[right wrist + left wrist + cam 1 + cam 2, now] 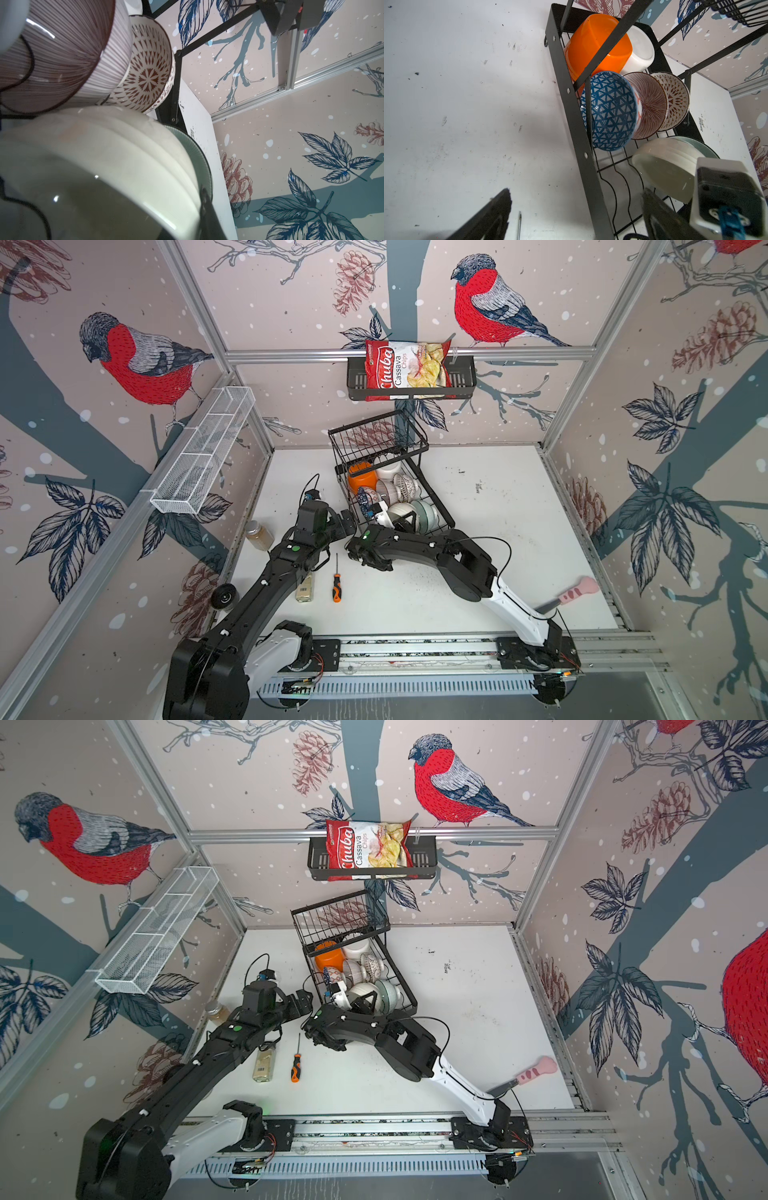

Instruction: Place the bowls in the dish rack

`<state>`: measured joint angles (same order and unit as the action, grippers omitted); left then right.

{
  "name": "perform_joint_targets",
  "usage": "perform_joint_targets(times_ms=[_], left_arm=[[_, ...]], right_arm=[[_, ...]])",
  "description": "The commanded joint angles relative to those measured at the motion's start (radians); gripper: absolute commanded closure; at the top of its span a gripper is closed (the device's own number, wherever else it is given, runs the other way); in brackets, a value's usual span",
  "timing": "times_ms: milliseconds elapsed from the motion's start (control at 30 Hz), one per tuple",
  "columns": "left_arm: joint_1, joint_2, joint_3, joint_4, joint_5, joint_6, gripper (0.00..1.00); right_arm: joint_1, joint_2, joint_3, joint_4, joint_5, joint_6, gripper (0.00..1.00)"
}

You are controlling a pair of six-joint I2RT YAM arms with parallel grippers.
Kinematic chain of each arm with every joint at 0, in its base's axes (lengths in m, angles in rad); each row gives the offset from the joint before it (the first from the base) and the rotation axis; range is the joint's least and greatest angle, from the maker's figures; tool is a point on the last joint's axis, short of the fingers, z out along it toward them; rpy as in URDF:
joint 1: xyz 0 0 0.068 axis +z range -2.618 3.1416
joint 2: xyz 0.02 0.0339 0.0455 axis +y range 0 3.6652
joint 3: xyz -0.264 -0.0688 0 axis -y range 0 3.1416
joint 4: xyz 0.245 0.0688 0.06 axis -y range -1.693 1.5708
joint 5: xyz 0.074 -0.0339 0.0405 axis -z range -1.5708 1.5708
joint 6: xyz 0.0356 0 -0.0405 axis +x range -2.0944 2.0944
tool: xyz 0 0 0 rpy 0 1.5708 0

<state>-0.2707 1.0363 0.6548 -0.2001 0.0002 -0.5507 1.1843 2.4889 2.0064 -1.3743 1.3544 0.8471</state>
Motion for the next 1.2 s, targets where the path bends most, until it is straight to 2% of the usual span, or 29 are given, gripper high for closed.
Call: perform_joint_targets(times_ms=[0,233,600,933,1000,1167], left_arm=[[0.0,-0.007,-0.001,0.012,0.015,0.002,0.04],[0.001,-0.014,-0.001,0.01,0.02,0.0,0.04],[0.001,-0.021,-0.001,0.008,0.023,0.0,0.04],[0.001,-0.025,-0.002,0.007,0.026,0.0,0.04],[0.0,-0.027,-0.002,0.006,0.024,0.001,0.04],[0.001,-0.03,0.0,0.004,0.024,0.003,0.04]], right_arm=[[-0.006,0.031,0.004,0.055,-0.41,-0.018,0.86],[-0.024,0.031,0.019,0.055,-0.43,0.0,0.78],[-0.041,0.012,0.059,0.055,-0.421,-0.003,0.55],[-0.06,-0.024,0.096,0.055,-0.407,-0.015,0.5],[-0.061,-0.032,0.101,0.055,-0.405,-0.019,0.43],[-0.066,-0.052,0.104,0.056,-0.395,-0.019,0.41]])
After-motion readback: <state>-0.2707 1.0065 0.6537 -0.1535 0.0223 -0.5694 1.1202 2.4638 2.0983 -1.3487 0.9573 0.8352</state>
